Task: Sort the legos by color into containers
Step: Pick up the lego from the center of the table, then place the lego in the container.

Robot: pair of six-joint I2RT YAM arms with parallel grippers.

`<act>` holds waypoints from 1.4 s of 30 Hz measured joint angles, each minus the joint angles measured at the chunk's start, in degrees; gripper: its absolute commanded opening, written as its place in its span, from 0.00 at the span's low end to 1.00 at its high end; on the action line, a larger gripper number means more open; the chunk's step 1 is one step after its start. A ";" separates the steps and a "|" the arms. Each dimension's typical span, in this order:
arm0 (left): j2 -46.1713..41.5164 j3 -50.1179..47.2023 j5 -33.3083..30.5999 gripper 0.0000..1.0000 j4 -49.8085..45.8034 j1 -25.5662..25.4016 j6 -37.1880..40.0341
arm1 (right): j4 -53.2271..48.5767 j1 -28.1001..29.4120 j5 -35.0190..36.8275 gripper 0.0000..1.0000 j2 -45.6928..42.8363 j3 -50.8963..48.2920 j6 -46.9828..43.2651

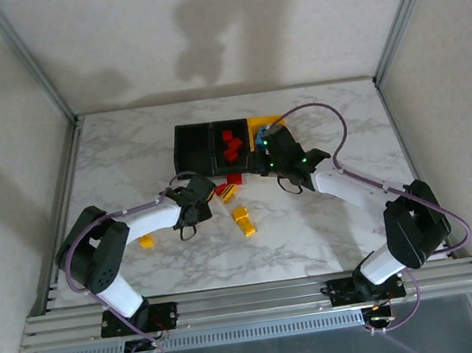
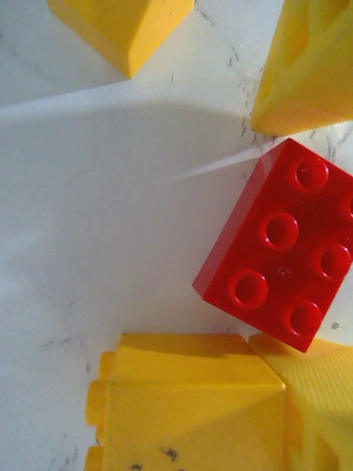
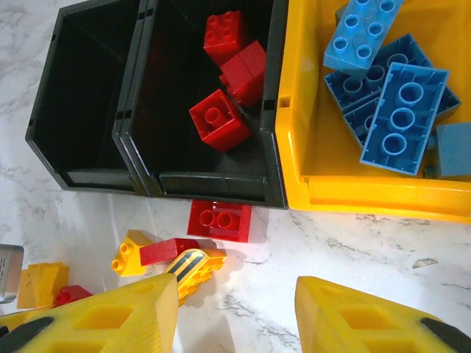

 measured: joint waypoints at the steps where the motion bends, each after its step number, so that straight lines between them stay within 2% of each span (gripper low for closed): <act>1: 0.04 0.07 -0.07 0.62 0.04 0.00 0.09 | 0.04 -0.04 0.09 0.45 0.00 0.00 0.00; 7: -0.11 0.07 -0.09 0.55 0.13 0.07 -0.13 | 0.02 -0.04 0.20 0.45 0.00 0.00 0.00; 16: -5.14 0.61 0.15 0.55 -2.05 0.04 -0.17 | 0.04 -0.09 0.20 0.45 -0.35 -0.17 -0.02; 23: -5.42 11.13 0.37 0.56 -5.01 0.04 0.55 | -0.37 -0.31 0.33 0.45 -5.05 -3.52 0.07; 27: 0.11 21.49 0.63 0.56 -5.05 0.04 1.90 | -0.35 -0.42 0.61 0.45 -7.89 -5.60 0.96; 35: 18.53 43.10 1.92 0.55 -5.68 0.04 5.35 | -0.42 -0.42 0.61 0.45 -10.67 -9.29 2.71; 42: 28.96 54.84 2.10 0.57 -7.82 0.28 6.99 | -0.39 -0.42 0.59 0.45 -11.45 -10.62 3.72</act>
